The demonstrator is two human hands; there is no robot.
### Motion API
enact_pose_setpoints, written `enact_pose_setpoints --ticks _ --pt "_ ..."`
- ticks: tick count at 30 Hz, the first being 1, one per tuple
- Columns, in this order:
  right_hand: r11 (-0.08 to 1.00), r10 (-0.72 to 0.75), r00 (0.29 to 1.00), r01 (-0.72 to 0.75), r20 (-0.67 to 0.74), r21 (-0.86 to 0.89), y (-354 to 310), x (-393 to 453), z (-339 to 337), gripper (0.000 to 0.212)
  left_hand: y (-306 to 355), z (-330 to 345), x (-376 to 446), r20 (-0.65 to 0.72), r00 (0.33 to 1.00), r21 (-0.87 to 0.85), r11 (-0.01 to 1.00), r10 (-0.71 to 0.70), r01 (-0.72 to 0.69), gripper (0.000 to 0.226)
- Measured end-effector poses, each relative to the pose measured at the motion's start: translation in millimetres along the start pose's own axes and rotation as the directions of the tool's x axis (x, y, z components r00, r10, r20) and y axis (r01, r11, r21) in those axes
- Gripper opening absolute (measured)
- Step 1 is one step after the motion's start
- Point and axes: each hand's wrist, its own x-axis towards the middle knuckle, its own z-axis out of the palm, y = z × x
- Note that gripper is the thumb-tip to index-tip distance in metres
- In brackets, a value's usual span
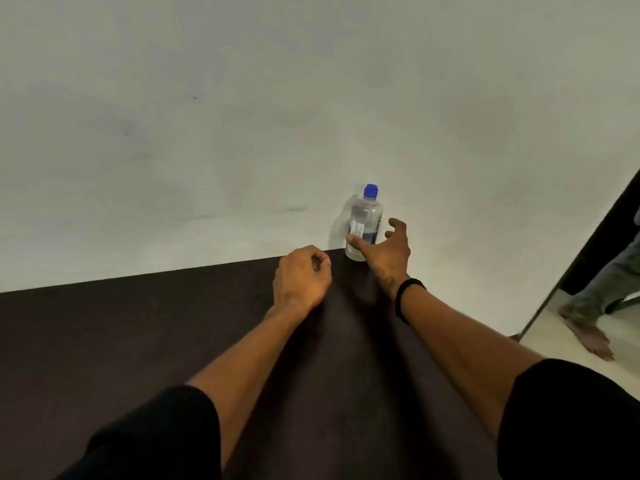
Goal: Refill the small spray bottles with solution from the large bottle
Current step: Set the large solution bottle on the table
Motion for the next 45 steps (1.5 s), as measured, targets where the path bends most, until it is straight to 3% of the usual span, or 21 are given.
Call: enact_pose_setpoints --ticks 4,8,16,27,31,33,37,39,42,45 --pt "0.999 -0.053 0.996 0.053 0.066 0.007 0.7 11.9 6.9 0.088 0.6 7.7 3.8 -0.011 1.0 0.009 1.0 -0.015 0.015 0.008" --pt "0.999 -0.054 0.999 0.054 0.008 -0.002 -4.5 19.4 13.4 0.076 -6.8 11.1 -0.7 -0.051 0.999 -0.03 0.999 -0.015 0.013 0.006" --pt "0.998 -0.067 0.998 0.067 -0.001 0.01 -10.7 -2.2 2.1 0.077 -4.3 -14.5 -32.5 -0.081 0.997 -0.102 0.995 -0.004 -0.004 0.007" --pt "0.978 -0.168 0.978 0.151 0.122 0.142 -41.5 -143.9 -43.1 0.054 19.3 -63.2 -185.0 -0.085 0.987 -0.32 0.942 -0.134 0.1 0.019" --pt "0.965 -0.181 0.971 0.145 0.156 0.22 -41.2 -210.5 -66.0 0.051 32.6 -78.2 -233.6 -0.06 0.986 -0.303 0.944 -0.154 0.129 0.042" --pt "0.962 -0.175 0.968 0.129 0.178 0.241 -35.5 -237.6 -76.5 0.049 37.9 -81.0 -253.8 -0.025 0.991 -0.301 0.946 -0.132 0.118 0.051" --pt "0.946 -0.174 0.958 0.099 0.228 0.307 -24.5 -278.0 -96.4 0.043 45.0 -85.3 -281.4 -0.013 1.0 -0.363 0.931 -0.027 0.021 0.03" --pt "0.938 -0.186 0.948 0.093 0.259 0.334 -20.7 -289.6 -104.6 0.04 43.3 -85.8 -285.4 0.0 1.0 -0.378 0.926 0.002 -0.002 0.031" --pt "0.937 -0.201 0.947 0.112 0.25 0.33 -16.3 -298.1 -109.2 0.05 34.3 -82.6 -288.1 0.034 0.999 -0.355 0.935 0.03 -0.016 0.042" --pt "0.947 -0.227 0.96 0.178 0.163 0.268 -15.7 -300.8 -107.9 0.064 27.7 -77.0 -288.5 0.088 0.991 -0.251 0.965 0.103 -0.078 0.071"
